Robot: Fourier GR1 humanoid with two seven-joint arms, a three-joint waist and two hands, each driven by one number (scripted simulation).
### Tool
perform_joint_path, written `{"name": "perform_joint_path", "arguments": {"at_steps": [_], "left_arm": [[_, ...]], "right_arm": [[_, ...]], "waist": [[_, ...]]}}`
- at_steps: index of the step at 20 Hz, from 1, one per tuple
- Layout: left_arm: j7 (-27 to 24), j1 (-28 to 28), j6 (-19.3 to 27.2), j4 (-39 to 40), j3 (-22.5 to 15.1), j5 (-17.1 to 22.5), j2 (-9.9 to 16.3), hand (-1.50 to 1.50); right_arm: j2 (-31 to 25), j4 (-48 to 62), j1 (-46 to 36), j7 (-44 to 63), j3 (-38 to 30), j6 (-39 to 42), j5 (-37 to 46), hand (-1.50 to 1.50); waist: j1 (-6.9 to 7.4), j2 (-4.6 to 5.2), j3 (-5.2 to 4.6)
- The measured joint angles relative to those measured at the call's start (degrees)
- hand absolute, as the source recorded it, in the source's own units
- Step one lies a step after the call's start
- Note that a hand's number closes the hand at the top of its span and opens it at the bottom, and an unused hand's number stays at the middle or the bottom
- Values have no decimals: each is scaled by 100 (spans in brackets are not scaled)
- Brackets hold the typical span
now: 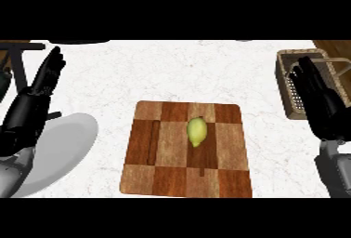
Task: Pick the lemon from the cutting board and place it in the basket
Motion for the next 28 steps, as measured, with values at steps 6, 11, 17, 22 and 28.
{"name": "perform_joint_path", "arguments": {"at_steps": [6, 11, 17, 22, 28], "left_arm": [[719, 837, -101, 670, -261, 569, -507, 0], [1287, 1375, -236, 1184, -527, 950, -846, 0], [1435, 1573, -270, 1214, -430, 1197, -947, 0], [1425, 1911, -221, 1159, -265, 1316, -875, 0], [1419, 2230, -124, 1044, -117, 1394, -832, 0]], "right_arm": [[446, -822, -653, -969, 616, 206, 293, 150], [676, -1149, -1051, -1798, 2012, 377, 1544, -150], [1347, -691, -916, -1856, 3368, -984, 3817, -150], [1155, -610, -838, -909, 3545, -1799, 5707, -150], [840, -1362, -766, 627, 3787, -1230, 7519, -150]], "waist": [[291, 62, -87], [502, 85, -123], [306, -23, -88], [-41, -164, -82], [-336, -248, -72]]}}
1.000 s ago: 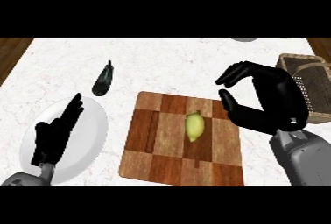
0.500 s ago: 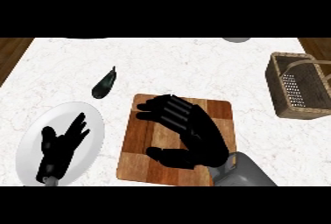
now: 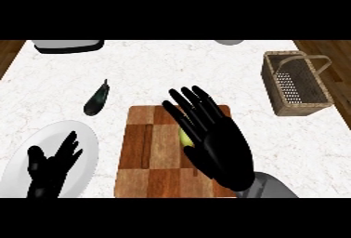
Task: Pick the lemon from the cutting board and place it in the basket
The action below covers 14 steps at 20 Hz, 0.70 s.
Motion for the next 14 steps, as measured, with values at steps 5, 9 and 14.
{"name": "perform_joint_path", "arguments": {"at_steps": [5, 9, 14], "left_arm": [[40, 108, 32, -97, 47, 23, 23, 0], [-30, 145, -7, -136, 69, 37, 1, 0], [-12, 56, -80, -137, 84, 34, 1, 0]], "right_arm": [[-186, -958, 162, 1165, 371, 1429, 837, -150], [-298, -1711, 429, 1967, 746, 2791, 1113, -150], [-236, -2821, 660, 2988, 1196, 4540, 1393, -150]], "waist": [[-83, 5, -6], [-78, 36, -7], [42, 101, -11]]}}
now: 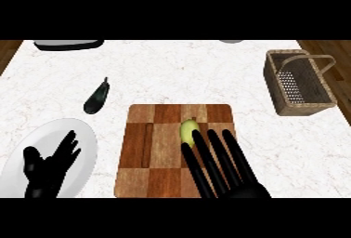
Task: Pick the lemon from the cutting board and place it in the basket
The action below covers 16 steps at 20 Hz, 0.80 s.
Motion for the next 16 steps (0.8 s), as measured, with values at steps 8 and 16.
{"name": "perform_joint_path", "arguments": {"at_steps": [8, 16], "left_arm": [[-38, -226, -180, 134, -11, -103, -118, 0], [-79, -331, -282, 242, 6, -252, -254, 0]], "right_arm": [[304, -544, 133, 486, 272, 1364, 511, -150], [496, -485, 296, 313, 150, 1140, 436, -150]], "waist": [[252, 82, 19], [363, 109, 50]]}}
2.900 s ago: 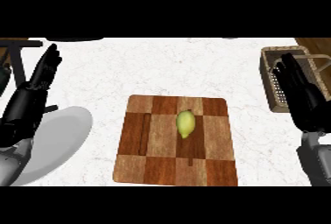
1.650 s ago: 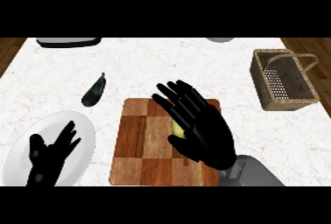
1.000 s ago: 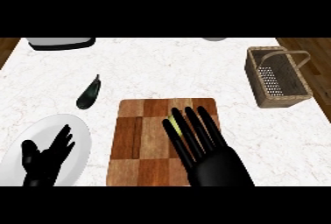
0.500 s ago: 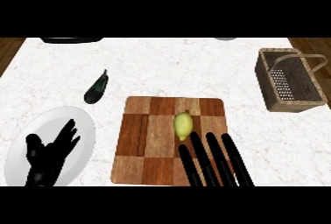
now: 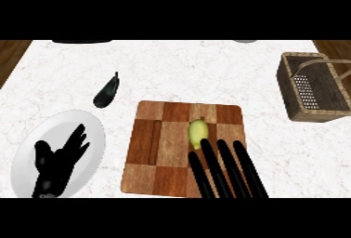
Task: Pick the lemon from the cutting board and place it in the basket
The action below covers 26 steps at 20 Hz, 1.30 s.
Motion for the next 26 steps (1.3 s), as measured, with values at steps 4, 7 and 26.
{"name": "perform_joint_path", "arguments": {"at_steps": [4, 7, 26], "left_arm": [[66, -39, -68, 23, 58, -31, -9, 0], [101, -10, -76, -40, 72, -84, -35, 0], [220, 61, -142, -101, 248, -453, -286, 0]], "right_arm": [[217, 579, -62, -140, -1, -560, 42, -150], [283, 951, -59, -188, 13, -849, 157, -150], [192, 2991, 126, -1124, -658, -2752, 320, -150]], "waist": [[31, 15, -4], [36, 17, -6], [44, 17, 7]]}}
